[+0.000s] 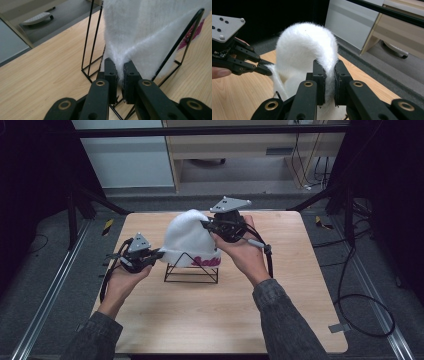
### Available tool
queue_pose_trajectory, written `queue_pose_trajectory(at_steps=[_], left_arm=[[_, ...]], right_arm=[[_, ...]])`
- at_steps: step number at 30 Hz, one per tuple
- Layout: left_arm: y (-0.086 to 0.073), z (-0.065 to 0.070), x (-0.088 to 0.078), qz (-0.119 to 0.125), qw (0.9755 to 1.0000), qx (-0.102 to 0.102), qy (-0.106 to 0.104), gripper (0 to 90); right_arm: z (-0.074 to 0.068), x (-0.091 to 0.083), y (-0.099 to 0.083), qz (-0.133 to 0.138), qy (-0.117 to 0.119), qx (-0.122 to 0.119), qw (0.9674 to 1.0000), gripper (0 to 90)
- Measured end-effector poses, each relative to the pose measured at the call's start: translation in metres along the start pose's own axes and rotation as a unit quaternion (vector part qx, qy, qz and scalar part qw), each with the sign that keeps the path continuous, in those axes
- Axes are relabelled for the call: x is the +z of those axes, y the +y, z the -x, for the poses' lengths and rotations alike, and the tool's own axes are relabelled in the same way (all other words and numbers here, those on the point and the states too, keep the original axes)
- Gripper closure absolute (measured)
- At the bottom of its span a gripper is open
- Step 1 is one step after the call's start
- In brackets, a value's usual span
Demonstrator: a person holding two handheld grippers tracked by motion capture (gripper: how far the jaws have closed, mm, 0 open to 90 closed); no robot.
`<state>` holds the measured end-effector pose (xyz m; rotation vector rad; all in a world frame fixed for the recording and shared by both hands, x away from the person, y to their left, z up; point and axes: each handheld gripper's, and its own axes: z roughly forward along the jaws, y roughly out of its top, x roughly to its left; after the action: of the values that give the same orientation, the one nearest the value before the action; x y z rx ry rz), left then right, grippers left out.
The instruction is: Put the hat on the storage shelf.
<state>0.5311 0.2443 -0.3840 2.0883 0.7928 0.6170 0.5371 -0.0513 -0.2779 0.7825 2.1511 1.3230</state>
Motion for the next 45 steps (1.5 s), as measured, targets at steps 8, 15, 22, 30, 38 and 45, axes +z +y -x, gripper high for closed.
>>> queue_pose_trajectory(at_steps=[8, 15, 22, 30, 38, 45], left_arm=[[-0.015, -0.004, 0.006, -0.011, 0.9998, -0.014, -0.002, 83.9], [-0.022, -0.006, 0.009, -0.022, 0.9996, -0.016, -0.001, 83.8], [-0.025, -0.003, 0.012, -0.036, 0.9993, -0.005, -0.002, 83.7], [-0.029, -0.003, 0.013, -0.032, 0.9994, -0.014, -0.004, 83.7], [-0.036, -0.004, 0.016, -0.038, 0.9991, -0.020, -0.004, 83.7], [-0.039, -0.004, 0.017, -0.040, 0.9989, -0.024, -0.010, 83.8]], right_arm=[[-0.005, 0.007, -0.006, -0.015, 0.006, -0.006, 0.9999, 82.3], [-0.010, 0.018, -0.006, -0.036, 0.011, -0.014, 0.9992, 81.8], [-0.012, 0.022, -0.011, -0.049, 0.016, -0.011, 0.9986, 81.9], [-0.014, 0.021, -0.011, -0.051, 0.020, -0.014, 0.9984, 81.8], [-0.015, 0.024, -0.018, -0.060, 0.023, -0.007, 0.9979, 81.3], [-0.015, 0.024, -0.022, -0.062, 0.027, -0.004, 0.9977, 80.8]])
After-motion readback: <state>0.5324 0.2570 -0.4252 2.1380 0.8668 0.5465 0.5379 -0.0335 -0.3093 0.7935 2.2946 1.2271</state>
